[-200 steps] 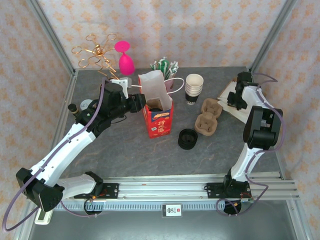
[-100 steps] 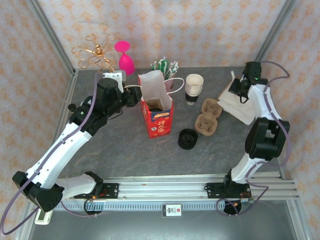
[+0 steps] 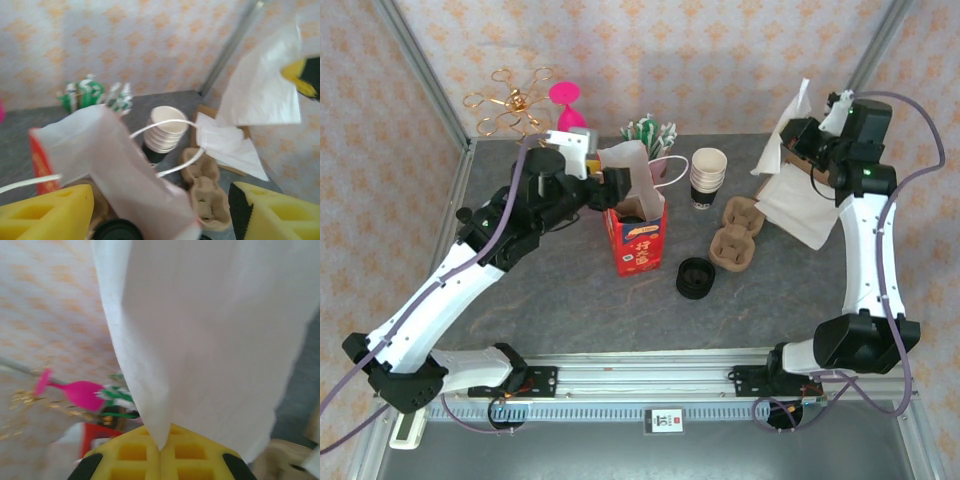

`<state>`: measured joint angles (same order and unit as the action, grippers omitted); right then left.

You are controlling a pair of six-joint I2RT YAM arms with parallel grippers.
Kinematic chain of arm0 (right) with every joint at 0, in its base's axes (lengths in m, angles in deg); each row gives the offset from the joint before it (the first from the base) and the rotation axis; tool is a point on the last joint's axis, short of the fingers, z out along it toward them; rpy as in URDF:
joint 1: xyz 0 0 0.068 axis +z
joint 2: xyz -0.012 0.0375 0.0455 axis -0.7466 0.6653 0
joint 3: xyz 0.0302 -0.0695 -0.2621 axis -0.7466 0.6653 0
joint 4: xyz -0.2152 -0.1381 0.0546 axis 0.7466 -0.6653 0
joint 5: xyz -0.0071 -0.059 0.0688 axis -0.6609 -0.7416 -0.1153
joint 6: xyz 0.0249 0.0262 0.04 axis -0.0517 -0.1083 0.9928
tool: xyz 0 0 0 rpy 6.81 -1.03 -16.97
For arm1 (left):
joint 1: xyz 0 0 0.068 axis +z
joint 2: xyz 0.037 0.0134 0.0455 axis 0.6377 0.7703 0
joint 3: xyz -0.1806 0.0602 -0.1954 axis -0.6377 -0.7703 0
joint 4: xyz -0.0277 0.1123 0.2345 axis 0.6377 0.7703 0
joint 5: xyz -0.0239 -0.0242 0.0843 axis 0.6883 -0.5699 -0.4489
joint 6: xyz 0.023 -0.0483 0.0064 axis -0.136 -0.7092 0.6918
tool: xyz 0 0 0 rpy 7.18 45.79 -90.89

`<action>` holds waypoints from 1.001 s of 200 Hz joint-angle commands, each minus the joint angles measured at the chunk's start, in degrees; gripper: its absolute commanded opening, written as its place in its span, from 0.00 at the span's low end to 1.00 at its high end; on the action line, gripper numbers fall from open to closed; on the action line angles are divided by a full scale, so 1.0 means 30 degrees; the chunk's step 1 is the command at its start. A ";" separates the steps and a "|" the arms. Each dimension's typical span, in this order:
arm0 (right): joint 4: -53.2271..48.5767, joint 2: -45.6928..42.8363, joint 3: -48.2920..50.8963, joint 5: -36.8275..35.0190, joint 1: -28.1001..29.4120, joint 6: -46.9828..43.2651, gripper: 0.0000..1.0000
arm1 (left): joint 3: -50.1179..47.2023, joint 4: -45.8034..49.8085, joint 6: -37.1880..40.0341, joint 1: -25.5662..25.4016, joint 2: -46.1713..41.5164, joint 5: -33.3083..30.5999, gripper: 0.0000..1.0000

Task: Pack the takeout coffee

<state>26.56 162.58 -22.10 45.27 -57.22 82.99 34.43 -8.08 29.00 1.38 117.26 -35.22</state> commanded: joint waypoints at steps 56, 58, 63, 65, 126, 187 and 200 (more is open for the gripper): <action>-0.0051 -0.1348 -0.3916 0.8421 0.0135 0.0488 0.00 | 0.2411 -0.3809 1.0448 -0.0705 0.1970 0.1942 0.84; -0.0052 -0.1361 -0.3954 0.8493 0.0120 0.0457 0.00 | 0.2389 -0.3897 1.0660 -0.0702 0.2025 0.1867 0.85; 0.0043 -0.1425 -0.3935 0.8982 0.0134 0.0389 0.00 | 0.2556 -0.3994 1.1225 -0.0694 0.2249 0.1951 0.86; 0.0140 -0.1468 -0.3907 0.9154 0.0134 0.0389 0.00 | 0.2704 -0.3929 1.1381 -0.0692 0.2358 0.2089 0.87; 0.0804 -0.1308 -0.3708 1.0319 0.2472 -0.0807 0.00 | 0.5210 -0.4171 1.0474 -0.0722 0.4397 0.8874 0.99; 0.0125 0.0194 -0.4313 1.0614 0.4825 -0.2277 0.00 | 0.6559 -0.4795 0.9486 -0.0755 0.5865 1.2411 0.99; 0.0087 0.0462 -0.4474 1.0802 0.5081 -0.2462 0.00 | 0.6562 -0.5129 0.9280 -0.0789 0.6180 1.2248 0.99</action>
<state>26.78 162.91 -32.74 75.69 -43.17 77.96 52.26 -19.58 58.68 -0.78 134.28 -4.14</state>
